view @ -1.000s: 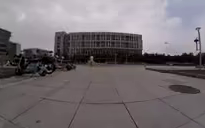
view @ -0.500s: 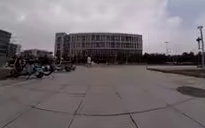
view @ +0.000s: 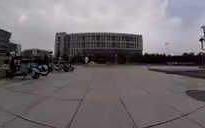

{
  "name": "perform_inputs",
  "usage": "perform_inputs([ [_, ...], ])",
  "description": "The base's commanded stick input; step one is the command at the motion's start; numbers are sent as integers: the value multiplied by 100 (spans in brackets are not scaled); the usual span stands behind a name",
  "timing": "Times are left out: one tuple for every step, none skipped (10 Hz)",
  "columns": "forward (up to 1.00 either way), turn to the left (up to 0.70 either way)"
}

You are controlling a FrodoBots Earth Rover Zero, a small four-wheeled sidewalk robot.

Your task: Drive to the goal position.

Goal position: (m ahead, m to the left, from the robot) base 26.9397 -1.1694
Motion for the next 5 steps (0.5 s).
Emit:
perform_inputs([
  [70,0],
  [70,0],
  [70,0],
  [70,0],
  [70,0],
])
